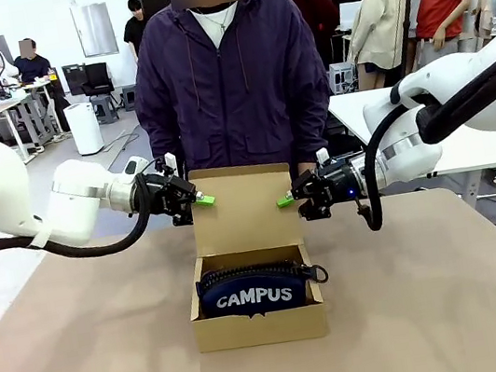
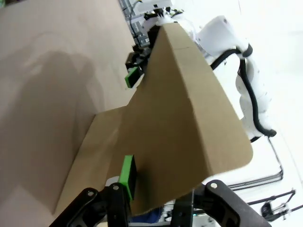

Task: Pack the items into the box.
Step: Close the Mailer Box.

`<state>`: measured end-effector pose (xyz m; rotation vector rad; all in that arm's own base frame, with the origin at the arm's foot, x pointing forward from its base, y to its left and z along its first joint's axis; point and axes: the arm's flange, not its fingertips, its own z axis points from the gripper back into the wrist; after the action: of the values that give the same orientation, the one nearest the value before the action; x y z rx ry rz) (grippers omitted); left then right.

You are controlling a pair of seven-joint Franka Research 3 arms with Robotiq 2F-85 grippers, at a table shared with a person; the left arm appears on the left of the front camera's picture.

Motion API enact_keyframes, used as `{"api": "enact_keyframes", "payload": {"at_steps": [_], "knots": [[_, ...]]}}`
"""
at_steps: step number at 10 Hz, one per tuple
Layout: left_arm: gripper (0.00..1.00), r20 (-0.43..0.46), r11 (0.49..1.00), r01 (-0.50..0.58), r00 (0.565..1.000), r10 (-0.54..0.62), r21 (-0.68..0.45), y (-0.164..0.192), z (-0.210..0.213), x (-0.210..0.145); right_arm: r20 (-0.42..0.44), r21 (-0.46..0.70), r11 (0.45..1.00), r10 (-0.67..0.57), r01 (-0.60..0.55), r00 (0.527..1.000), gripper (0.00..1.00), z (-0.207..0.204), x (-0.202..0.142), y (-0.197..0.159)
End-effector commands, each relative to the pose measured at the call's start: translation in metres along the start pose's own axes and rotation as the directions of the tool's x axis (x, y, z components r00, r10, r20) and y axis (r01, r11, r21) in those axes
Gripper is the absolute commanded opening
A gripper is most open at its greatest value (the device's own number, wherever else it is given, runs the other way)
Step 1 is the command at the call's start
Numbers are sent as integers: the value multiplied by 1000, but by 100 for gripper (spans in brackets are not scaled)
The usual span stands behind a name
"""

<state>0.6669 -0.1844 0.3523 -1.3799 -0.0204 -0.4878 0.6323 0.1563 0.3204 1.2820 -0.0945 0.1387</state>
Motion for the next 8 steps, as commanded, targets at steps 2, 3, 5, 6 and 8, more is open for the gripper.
{"api": "enact_keyframes", "payload": {"at_steps": [2, 3, 5, 6, 8], "knots": [[42, 23, 978, 198, 980, -200, 67, -24, -9, -34, 90, 42, 954, 294, -298, 952, 44, -7, -23, 17], [42, 46, 969, 230, 971, -235, 89, -28, -9, -46, 112, 46, 918, 387, -394, 915, 44, -5, -34, 27], [42, 73, 957, 256, 961, -268, 140, -38, -10, -67, 97, 78, 851, 513, -520, 853, 44, -2, -59, 45], [42, 85, 943, 292, 948, -307, 158, -45, -12, -76, 87, 66, 820, 562, -568, 822, 44, -1, -72, 53], [42, 132, 881, 445, 875, -466, 162, -55, -17, -88, 55, 38, 754, 654, -656, 754, 44, -6, -95, 60]]}}
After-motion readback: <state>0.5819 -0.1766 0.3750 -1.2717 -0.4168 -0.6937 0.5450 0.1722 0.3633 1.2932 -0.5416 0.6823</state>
